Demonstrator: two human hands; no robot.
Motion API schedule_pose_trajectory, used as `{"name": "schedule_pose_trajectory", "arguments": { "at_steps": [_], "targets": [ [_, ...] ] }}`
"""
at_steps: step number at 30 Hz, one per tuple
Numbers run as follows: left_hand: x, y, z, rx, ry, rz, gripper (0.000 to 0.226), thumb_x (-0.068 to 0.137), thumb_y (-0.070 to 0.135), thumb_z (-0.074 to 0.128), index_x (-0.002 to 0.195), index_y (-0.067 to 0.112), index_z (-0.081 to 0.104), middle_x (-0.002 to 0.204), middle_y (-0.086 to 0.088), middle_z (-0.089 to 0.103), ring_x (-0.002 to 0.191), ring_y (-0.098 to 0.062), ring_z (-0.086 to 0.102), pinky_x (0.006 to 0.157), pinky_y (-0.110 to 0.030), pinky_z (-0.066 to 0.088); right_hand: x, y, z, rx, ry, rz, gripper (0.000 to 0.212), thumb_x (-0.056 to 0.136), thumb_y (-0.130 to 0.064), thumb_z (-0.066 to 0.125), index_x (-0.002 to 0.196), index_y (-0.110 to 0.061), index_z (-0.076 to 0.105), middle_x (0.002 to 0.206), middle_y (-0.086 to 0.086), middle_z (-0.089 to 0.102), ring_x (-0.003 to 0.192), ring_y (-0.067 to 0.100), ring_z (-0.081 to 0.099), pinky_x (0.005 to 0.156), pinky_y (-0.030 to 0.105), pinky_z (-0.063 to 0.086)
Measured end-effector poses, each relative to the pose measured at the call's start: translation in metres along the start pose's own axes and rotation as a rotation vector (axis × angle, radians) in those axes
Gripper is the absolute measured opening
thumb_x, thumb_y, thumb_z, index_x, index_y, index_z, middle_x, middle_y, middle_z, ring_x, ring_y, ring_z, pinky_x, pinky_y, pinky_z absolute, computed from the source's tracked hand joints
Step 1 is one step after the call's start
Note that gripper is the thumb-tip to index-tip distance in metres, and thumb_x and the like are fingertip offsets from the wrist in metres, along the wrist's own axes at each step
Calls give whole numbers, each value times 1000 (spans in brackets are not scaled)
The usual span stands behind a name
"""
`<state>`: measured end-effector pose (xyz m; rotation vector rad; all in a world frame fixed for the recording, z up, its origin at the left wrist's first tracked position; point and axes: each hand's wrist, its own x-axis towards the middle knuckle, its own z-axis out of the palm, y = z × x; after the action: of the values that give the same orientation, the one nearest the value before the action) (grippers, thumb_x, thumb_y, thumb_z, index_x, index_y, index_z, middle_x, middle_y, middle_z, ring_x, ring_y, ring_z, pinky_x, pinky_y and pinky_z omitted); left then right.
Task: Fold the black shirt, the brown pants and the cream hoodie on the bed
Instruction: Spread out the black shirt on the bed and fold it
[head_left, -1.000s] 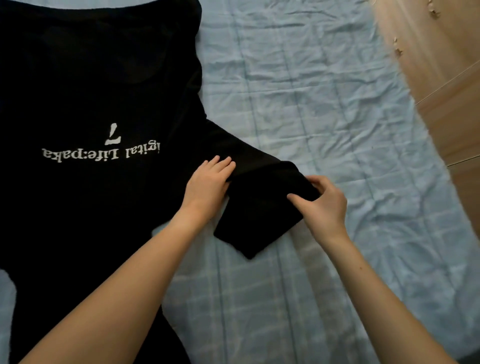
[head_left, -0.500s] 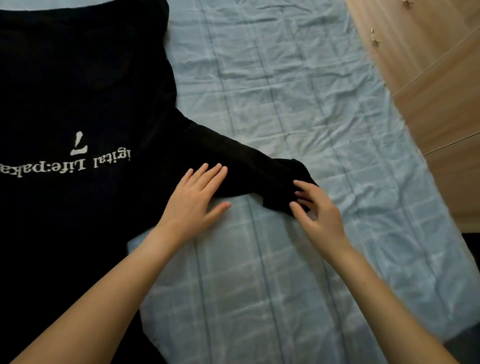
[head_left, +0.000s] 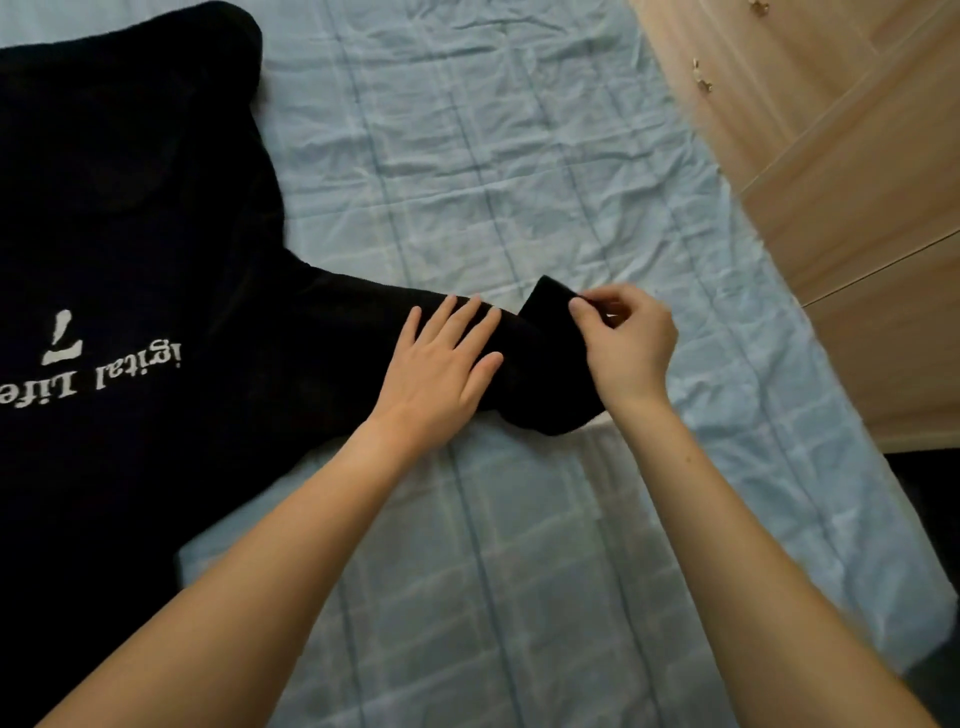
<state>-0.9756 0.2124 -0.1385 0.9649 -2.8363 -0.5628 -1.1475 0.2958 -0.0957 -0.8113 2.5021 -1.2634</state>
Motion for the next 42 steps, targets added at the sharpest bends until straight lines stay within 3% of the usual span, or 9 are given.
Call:
{"name": "schedule_pose_trajectory", "arguments": {
  "at_steps": [4, 7, 10, 15, 22, 25, 28, 32, 42],
  "targets": [
    [6, 14, 4, 14, 1, 87, 57, 100, 49, 17, 153, 30, 24, 160, 1, 23, 149, -23, 15, 120, -49, 11, -12, 24, -62, 243, 452, 82, 22, 84, -16, 75, 90, -14, 54, 81, -9, 59, 68, 0, 58, 67, 17, 49],
    [8, 26, 27, 87, -205, 76, 56, 101, 50, 20, 154, 34, 13, 163, 4, 10, 150, -20, 3, 121, -45, 4, -25, 68, -78, 120, 490, 310, 29, 83, -11, 76, 95, -4, 51, 87, 7, 59, 79, 23, 62, 81, 38, 52],
    [15, 33, 38, 76, -178, 65, 57, 101, 51, 20, 154, 32, 18, 163, 1, 13, 150, -23, 6, 120, -46, 3, -42, 94, -70, -93, 464, 310, 47, 85, -13, 73, 121, 2, 46, 120, 20, 49, 114, 38, 51, 101, 41, 42],
    [24, 40, 55, 135, -117, 145, 61, 98, 50, 19, 153, 24, 24, 161, -3, 19, 149, -25, 14, 119, -47, 8, -37, 89, -11, -575, -11, -358, 54, 98, -33, 40, 150, -19, 38, 155, 5, 39, 146, 28, 28, 119, 44, 18],
    [21, 29, 64, 89, -159, 167, 58, 101, 46, 21, 155, 24, 15, 163, 2, 10, 150, -19, 3, 122, -40, 4, -18, 126, 4, -720, -229, -157, 57, 104, -40, 32, 157, -25, 19, 163, -1, 20, 152, 24, 12, 122, 46, 7],
    [11, 20, 32, -103, -101, 144, 51, 101, 32, 42, 149, 17, 36, 155, -4, 35, 145, -24, 28, 119, -37, 20, -32, 89, 3, -636, -243, -176, 55, 102, -34, 41, 154, -20, 31, 160, 5, 30, 150, 28, 20, 120, 51, 15],
    [-24, -14, -12, -156, 53, 52, 41, 96, 22, 53, 136, 9, 54, 131, -9, 60, 119, -27, 56, 100, -40, 45, -71, 36, 15, -437, -282, -313, 49, 94, -24, 49, 138, -3, 54, 144, 16, 52, 139, 35, 41, 110, 53, 38],
    [-103, -86, -69, -134, 232, -146, 32, 94, 16, 54, 124, 5, 61, 111, -6, 65, 100, -24, 60, 87, -40, 51, -138, -35, 61, -342, -394, -478, 44, 90, -19, 55, 129, -1, 61, 135, 16, 59, 133, 38, 48, 106, 53, 43],
    [-306, -244, -122, 31, 447, -649, 43, 90, 10, 60, 133, 4, 57, 136, -15, 56, 127, -32, 52, 109, -49, 38, -287, -173, 212, -259, -705, -681, 51, 99, -21, 53, 147, -11, 43, 155, 6, 39, 148, 21, 24, 122, 43, 19]
  ]
}}
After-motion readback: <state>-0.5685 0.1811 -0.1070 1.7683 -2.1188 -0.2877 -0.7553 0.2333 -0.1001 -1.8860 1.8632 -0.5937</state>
